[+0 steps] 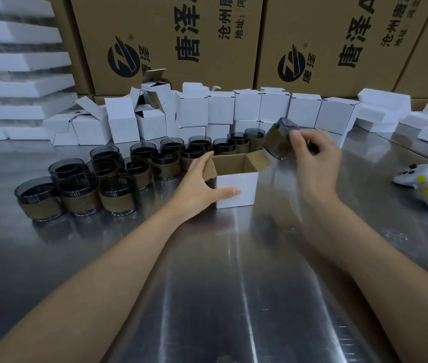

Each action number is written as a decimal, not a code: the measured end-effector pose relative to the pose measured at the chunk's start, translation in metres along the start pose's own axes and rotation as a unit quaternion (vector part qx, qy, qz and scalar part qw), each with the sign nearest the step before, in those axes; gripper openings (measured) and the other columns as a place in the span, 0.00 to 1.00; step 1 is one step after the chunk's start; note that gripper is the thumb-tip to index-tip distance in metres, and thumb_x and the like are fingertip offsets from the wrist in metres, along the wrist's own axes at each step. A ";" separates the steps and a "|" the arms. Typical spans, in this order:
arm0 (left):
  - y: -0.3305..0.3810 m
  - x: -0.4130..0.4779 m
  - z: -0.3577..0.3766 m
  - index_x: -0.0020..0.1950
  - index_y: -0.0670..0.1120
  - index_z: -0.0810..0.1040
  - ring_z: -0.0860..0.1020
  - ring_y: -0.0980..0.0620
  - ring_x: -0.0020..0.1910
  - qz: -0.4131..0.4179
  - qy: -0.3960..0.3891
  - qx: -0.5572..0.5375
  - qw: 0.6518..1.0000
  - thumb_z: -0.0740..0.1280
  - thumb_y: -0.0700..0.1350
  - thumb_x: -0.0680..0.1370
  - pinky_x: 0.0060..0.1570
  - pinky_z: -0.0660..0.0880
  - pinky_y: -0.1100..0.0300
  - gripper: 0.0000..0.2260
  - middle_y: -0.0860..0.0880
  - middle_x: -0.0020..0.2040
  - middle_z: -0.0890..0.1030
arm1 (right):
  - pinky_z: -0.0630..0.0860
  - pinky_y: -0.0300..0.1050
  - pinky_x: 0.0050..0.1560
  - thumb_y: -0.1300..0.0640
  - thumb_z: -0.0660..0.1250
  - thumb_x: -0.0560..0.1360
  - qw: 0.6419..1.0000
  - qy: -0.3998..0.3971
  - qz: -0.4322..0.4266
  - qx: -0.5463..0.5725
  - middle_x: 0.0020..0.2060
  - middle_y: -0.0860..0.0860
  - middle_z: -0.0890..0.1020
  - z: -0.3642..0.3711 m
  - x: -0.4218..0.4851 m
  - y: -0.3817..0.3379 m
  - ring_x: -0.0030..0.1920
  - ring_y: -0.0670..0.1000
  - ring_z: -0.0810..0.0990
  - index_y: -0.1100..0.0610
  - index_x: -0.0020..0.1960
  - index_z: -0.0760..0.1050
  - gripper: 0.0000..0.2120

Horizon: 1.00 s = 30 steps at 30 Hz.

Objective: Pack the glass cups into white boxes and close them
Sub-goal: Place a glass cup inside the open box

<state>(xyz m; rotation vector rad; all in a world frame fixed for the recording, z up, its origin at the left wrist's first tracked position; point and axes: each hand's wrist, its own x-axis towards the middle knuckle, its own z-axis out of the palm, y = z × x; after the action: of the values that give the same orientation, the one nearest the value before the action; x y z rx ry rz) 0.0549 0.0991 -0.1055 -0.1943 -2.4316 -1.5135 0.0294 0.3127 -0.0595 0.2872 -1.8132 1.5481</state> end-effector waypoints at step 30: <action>0.008 -0.009 0.005 0.77 0.52 0.59 0.67 0.60 0.67 0.034 -0.027 0.047 0.998 0.79 0.57 0.65 0.68 0.68 0.58 0.46 0.59 0.68 0.64 | 0.73 0.51 0.62 0.58 0.68 0.77 0.934 -0.233 -0.216 -0.163 0.41 0.50 0.82 0.021 -0.037 0.002 0.46 0.51 0.79 0.60 0.44 0.81 0.07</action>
<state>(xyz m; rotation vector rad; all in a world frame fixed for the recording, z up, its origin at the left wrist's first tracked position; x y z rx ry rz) 0.0646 0.1068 -0.1034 -0.2988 -2.5049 -1.3790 0.0463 0.2833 -0.0851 0.8858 -2.1428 0.9005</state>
